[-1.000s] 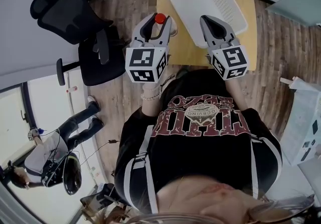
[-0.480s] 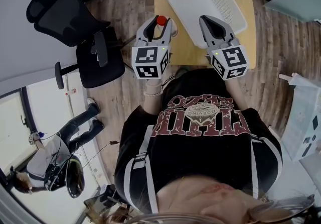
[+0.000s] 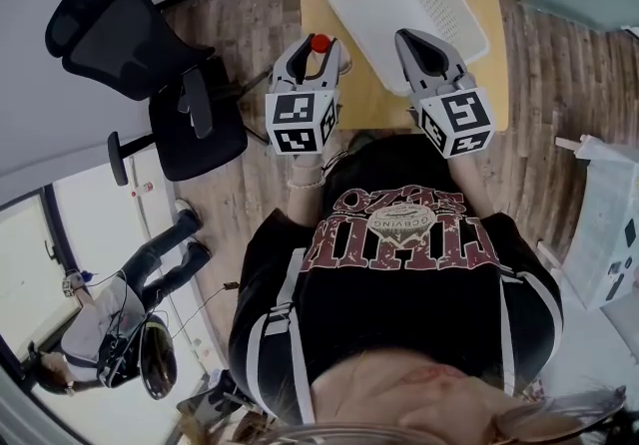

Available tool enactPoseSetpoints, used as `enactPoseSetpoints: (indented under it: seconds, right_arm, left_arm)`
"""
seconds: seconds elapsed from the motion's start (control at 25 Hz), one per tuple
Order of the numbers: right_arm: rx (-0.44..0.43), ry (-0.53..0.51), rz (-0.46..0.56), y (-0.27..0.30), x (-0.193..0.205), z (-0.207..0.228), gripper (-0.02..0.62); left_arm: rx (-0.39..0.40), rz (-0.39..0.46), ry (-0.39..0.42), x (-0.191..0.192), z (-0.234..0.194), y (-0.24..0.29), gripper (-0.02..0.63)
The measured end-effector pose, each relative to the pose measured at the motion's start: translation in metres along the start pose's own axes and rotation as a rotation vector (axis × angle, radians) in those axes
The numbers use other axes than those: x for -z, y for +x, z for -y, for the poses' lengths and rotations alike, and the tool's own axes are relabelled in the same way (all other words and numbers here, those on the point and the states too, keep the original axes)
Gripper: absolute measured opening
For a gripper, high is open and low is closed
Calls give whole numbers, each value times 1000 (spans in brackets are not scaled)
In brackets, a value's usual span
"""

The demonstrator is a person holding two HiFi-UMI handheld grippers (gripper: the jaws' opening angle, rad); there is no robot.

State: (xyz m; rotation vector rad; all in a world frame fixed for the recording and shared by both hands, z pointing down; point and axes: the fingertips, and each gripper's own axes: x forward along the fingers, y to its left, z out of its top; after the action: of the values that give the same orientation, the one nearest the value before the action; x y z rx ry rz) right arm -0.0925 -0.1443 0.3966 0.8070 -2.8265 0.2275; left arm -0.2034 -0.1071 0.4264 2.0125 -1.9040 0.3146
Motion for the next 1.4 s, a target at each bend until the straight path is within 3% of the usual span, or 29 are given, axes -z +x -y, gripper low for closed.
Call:
enactPoseSetpoints:
  seconds: [1.4]
  right_arm:
    - [53, 21, -33, 1, 12, 27, 18]
  left_arm:
    - [21, -58, 32, 69, 5, 50, 195]
